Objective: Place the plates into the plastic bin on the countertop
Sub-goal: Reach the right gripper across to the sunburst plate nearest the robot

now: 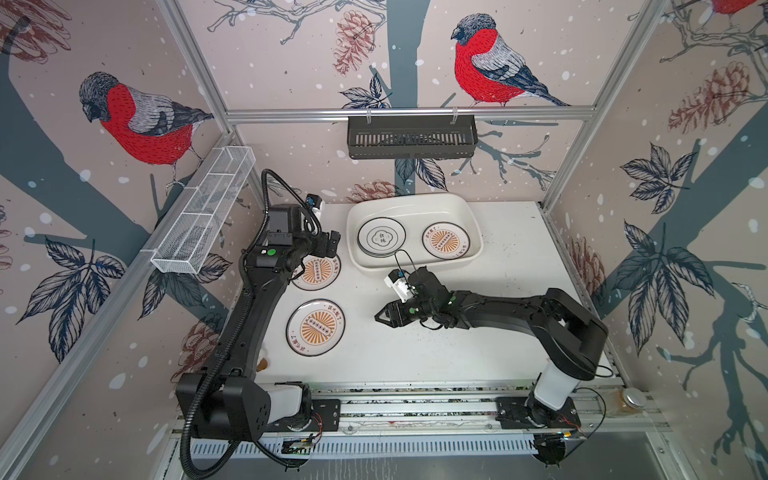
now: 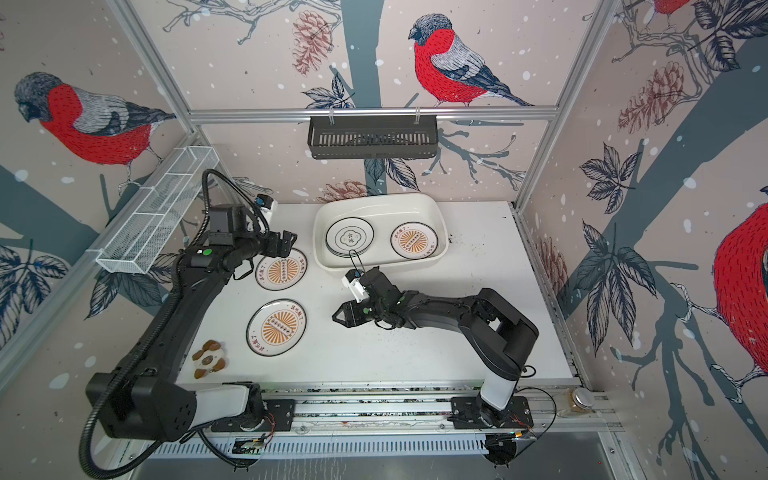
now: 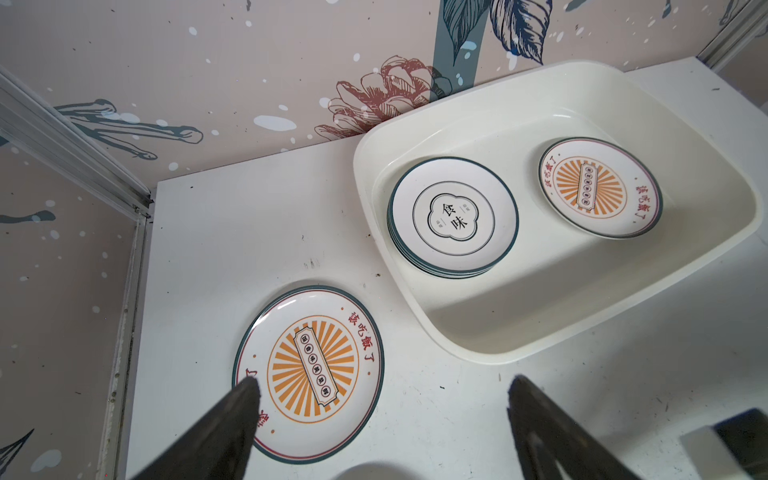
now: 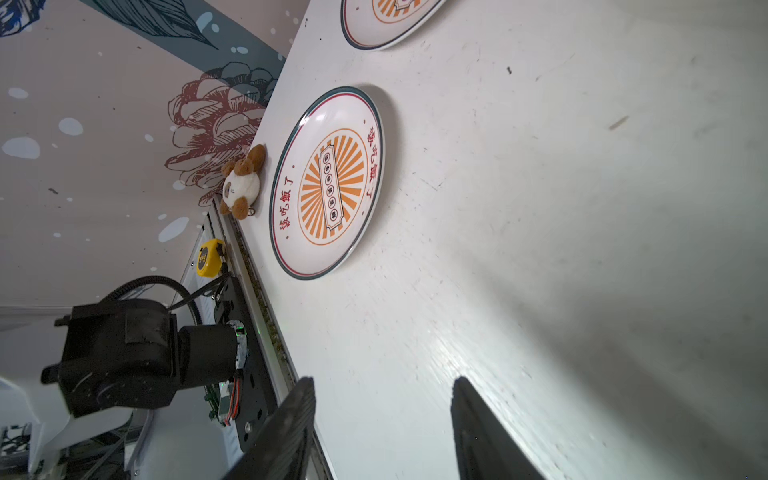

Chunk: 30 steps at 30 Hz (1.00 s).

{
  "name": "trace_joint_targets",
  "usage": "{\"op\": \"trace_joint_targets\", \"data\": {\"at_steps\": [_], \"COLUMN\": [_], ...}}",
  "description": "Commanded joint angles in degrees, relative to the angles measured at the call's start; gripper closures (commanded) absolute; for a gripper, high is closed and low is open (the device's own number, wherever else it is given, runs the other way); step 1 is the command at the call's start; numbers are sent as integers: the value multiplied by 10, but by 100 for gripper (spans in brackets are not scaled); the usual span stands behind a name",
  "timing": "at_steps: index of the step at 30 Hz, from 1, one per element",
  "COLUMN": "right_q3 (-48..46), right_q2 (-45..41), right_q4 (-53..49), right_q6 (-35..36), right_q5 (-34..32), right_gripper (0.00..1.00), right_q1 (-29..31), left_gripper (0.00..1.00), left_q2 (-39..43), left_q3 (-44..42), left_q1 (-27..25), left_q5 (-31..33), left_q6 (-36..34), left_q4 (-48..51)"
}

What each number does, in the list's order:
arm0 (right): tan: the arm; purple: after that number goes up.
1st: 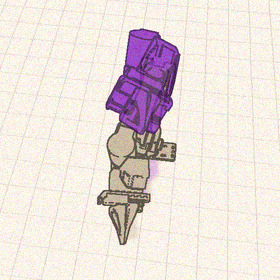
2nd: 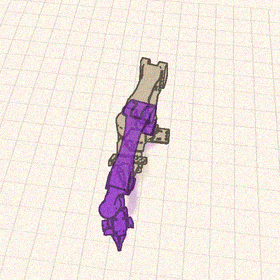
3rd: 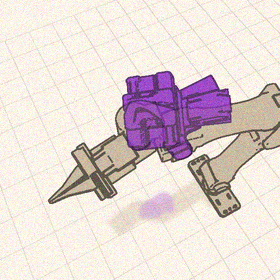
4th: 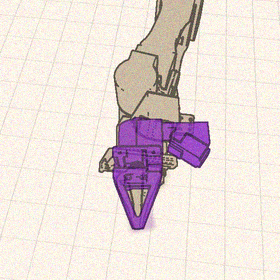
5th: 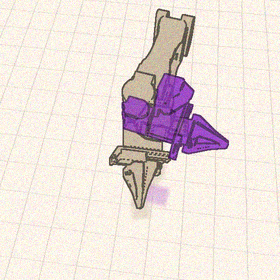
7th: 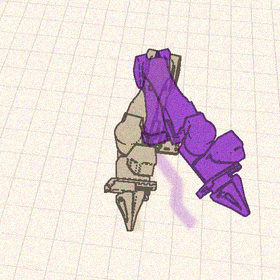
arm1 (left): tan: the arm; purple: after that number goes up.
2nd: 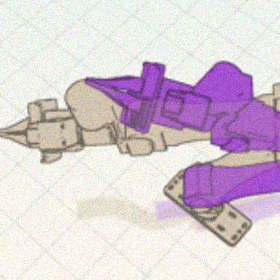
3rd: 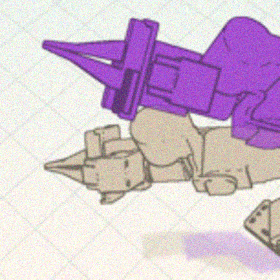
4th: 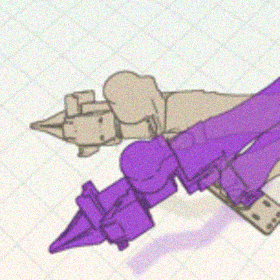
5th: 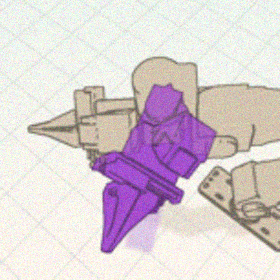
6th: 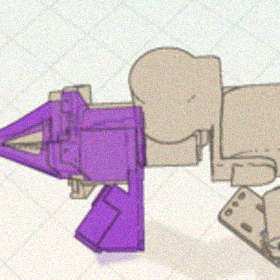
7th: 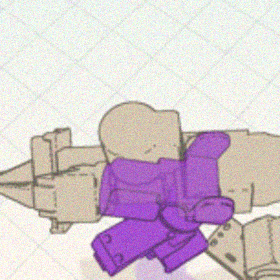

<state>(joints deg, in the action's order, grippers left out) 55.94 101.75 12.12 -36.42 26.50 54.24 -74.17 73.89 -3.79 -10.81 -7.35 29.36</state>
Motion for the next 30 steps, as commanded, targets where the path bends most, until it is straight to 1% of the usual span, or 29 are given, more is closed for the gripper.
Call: {"op": "trace_joint_targets", "data": {"at_steps": [1,3,9,19,23,30], "right_q3": [36,62,130,197,229,270], "right_q2": [34,59,125,193,218,250], "right_q4": [25,15,0,-22,-40,-59], "right_q6": [-23,-19,-20,-17,-13,-14], "right_q5": [-26,-34,-25,-9,5,14], "right_gripper": [46,46,47,49,50,50], "right_q1": [20,31,43,46,46,45], "left_gripper": [8,8,8,8,8,8], "left_q2": [-6,-8,-2,43,56,76], "left_q3": [22,34,51,-32,-48,-48], "left_q1": [1,2,2,1,1,1], "left_q5": [-29,-43,-82,-149,-162,-155], "left_q6": [24,30,36,38,32,19], "left_q4": [18,21,18,5,3,4]}}
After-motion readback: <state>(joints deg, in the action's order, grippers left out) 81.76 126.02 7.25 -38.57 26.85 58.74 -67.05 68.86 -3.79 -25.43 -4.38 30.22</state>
